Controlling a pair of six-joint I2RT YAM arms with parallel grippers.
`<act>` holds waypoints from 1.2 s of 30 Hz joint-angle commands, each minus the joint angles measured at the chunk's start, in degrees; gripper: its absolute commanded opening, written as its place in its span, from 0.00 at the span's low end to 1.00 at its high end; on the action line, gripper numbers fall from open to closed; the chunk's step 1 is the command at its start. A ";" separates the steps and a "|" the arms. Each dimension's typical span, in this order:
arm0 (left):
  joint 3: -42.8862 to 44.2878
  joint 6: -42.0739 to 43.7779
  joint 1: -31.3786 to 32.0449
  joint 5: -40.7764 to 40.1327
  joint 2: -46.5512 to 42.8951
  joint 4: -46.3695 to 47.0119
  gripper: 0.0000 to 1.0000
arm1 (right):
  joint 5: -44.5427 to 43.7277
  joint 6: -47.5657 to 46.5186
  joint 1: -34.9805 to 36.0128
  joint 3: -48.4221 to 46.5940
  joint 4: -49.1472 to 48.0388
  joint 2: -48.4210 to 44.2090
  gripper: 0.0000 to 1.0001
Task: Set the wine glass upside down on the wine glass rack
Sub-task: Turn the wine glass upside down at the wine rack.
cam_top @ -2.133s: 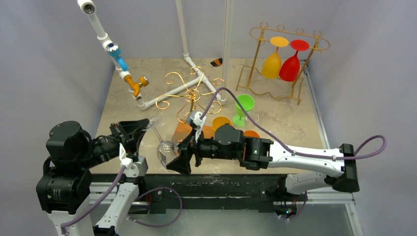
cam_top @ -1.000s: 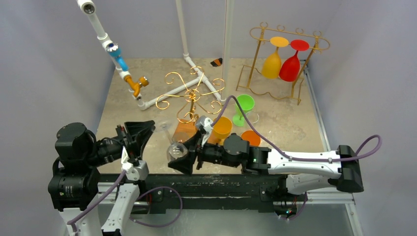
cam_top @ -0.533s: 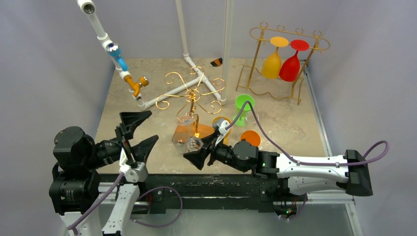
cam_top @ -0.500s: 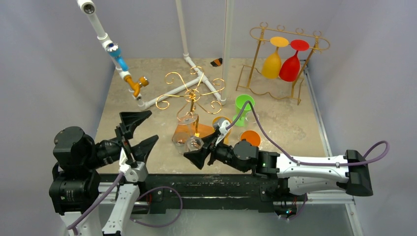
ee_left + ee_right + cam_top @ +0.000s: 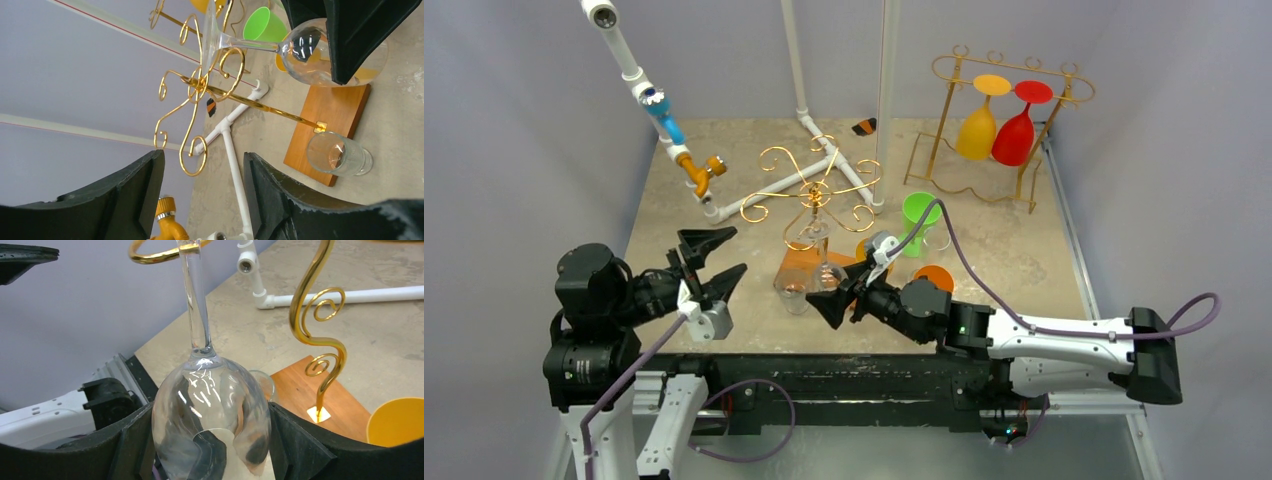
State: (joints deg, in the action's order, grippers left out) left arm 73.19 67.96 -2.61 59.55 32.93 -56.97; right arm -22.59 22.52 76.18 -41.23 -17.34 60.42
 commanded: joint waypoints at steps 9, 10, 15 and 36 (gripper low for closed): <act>-6.33 0.54 -0.29 -1.31 1.85 6.64 0.53 | 3.91 -2.56 -4.93 -4.89 -4.10 2.72 0.29; -6.71 0.54 -0.33 -1.20 1.95 7.26 0.52 | 4.38 -2.71 -4.92 -5.56 -4.06 3.57 0.29; -7.84 -0.07 -0.29 -0.97 2.10 9.07 0.48 | 5.59 -2.83 -4.90 -7.05 -5.25 6.17 0.29; -11.48 -4.32 -0.29 -1.72 6.12 18.46 0.33 | 6.58 -5.10 -3.93 -5.08 -9.99 7.70 0.28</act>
State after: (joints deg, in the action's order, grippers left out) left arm 62.22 64.01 -2.61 56.27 38.37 -43.18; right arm -16.95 19.27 71.42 -45.17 -21.89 69.69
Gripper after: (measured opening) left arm 0.335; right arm 0.772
